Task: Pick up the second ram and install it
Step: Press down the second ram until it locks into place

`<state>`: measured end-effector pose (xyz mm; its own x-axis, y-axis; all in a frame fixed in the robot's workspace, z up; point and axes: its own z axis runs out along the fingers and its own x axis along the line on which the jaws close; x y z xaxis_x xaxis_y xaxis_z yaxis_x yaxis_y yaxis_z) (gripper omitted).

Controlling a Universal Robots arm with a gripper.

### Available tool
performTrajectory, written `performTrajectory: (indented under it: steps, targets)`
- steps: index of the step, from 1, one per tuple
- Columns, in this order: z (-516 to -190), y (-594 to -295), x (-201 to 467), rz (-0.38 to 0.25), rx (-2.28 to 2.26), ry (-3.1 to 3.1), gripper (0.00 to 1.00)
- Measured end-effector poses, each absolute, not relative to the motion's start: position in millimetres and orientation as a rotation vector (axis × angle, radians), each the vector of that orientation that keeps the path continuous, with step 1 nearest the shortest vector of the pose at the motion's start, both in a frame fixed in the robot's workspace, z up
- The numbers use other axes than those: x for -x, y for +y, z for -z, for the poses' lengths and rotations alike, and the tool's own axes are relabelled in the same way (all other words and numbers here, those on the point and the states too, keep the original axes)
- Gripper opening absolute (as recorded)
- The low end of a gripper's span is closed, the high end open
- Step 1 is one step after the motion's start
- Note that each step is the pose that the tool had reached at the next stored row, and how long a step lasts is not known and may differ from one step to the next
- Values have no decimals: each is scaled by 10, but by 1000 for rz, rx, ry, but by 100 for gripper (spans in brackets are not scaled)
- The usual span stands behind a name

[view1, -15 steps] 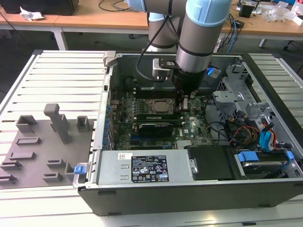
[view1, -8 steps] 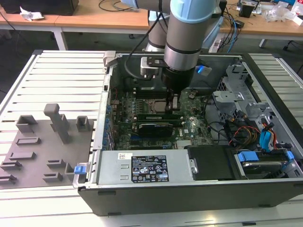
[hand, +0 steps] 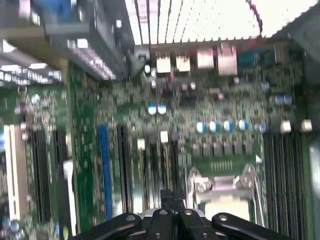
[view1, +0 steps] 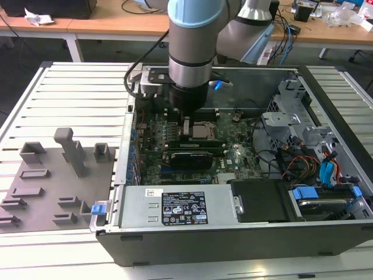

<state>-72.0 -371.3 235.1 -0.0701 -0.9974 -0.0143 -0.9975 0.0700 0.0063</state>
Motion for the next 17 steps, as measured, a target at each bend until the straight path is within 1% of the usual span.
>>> performTrajectory:
  steps: [2, 7, 10, 15, 17]
  targets:
    - [-2315, -3714, 839, -19, 2137, 2292, 11]
    - [-2279, -3712, 850, -19, 2136, 2291, 11]
    - [-2346, -3713, 827, -20, 2137, 2292, 11]
    - [-2374, -3713, 475, -41, 2146, 2301, 11]
    - [-2527, -3713, 437, -42, 2146, 2302, 11]
